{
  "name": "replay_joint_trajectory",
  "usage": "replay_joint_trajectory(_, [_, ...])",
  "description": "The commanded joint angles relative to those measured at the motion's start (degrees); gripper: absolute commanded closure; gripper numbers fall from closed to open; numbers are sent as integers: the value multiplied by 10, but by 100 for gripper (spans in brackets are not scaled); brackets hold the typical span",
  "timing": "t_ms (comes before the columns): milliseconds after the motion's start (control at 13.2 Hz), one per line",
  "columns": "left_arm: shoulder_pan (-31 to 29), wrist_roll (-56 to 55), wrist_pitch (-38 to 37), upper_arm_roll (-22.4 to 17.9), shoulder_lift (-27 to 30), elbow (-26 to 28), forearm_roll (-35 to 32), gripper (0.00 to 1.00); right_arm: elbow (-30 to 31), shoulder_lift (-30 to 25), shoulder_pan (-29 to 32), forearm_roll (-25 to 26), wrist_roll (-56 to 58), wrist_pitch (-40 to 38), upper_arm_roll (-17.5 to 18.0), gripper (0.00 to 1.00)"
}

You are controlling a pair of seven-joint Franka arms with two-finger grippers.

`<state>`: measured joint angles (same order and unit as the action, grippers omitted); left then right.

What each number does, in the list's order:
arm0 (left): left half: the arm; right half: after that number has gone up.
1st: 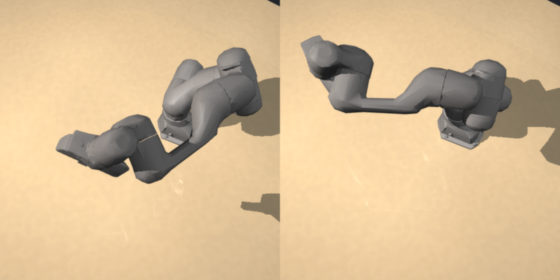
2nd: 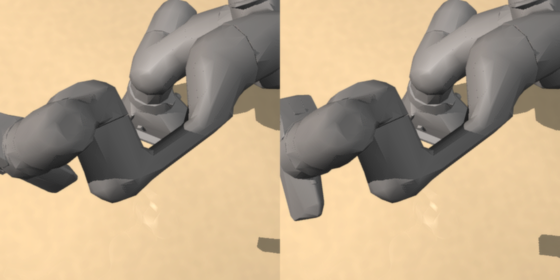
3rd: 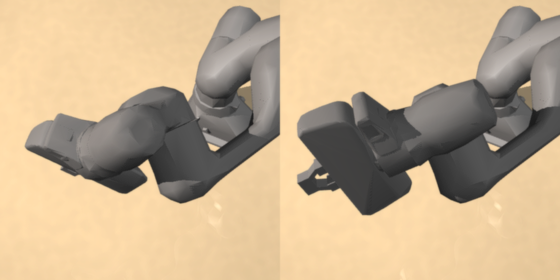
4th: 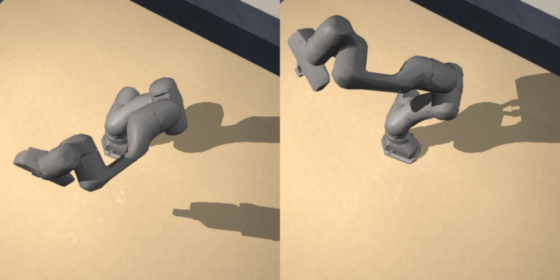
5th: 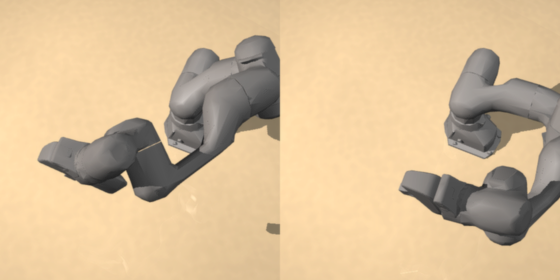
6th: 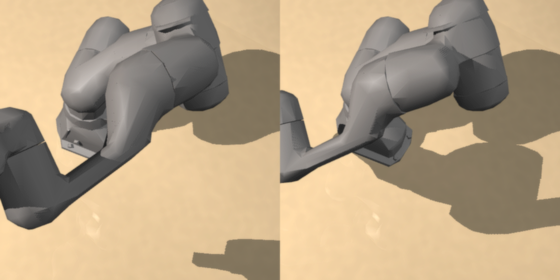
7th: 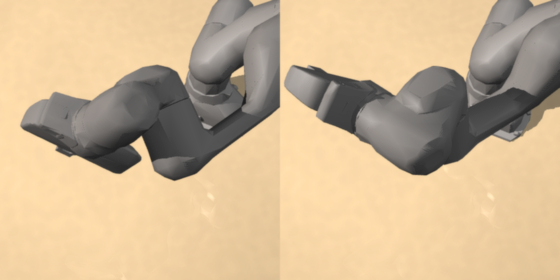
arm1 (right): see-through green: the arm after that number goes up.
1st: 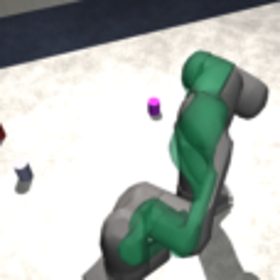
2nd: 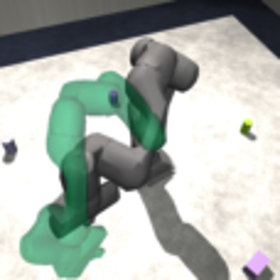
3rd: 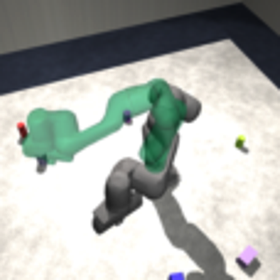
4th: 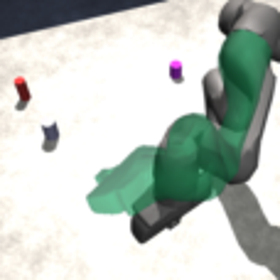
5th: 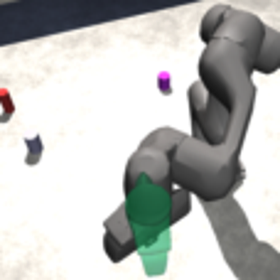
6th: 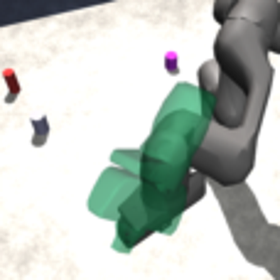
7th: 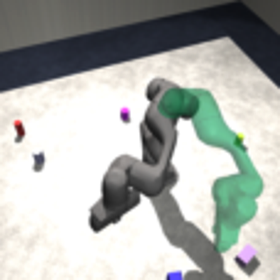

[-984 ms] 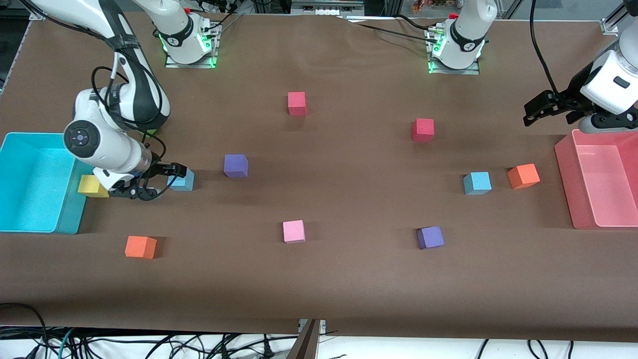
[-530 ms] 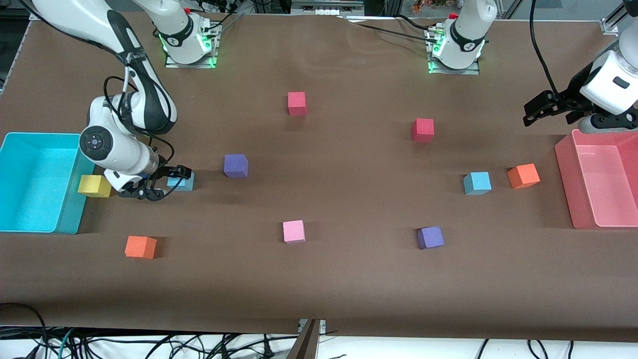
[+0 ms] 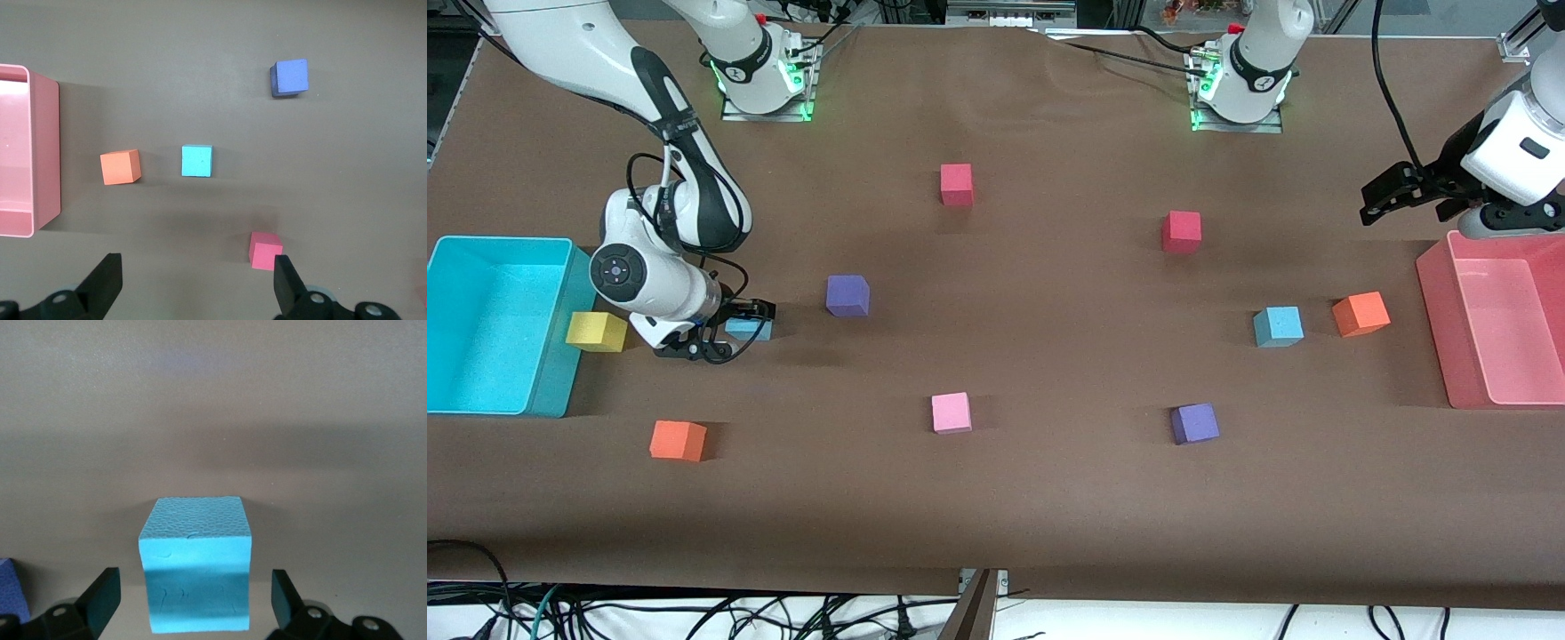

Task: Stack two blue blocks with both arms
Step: 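Lift the light blue cube with the right gripper toward the table middle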

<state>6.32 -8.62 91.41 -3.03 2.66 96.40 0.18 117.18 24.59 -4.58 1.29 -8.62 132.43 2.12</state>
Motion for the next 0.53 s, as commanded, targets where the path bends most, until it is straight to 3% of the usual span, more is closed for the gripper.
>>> replay_joint_trajectory(0, [-5, 15, 9, 0, 6, 8, 11, 0, -2, 3, 5, 9, 7, 5, 2, 35])
replay_joint_trajectory(76, [-5, 15, 9, 0, 6, 8, 11, 0, -2, 3, 5, 9, 7, 5, 2, 74])
replay_joint_trajectory(151, [-5, 15, 9, 0, 6, 8, 11, 0, -2, 3, 5, 9, 7, 5, 2, 98])
replay_joint_trajectory(454, [-5, 15, 9, -3, 2, 8, 11, 0, -11, 2, 2, 8, 7, 0, 2, 100])
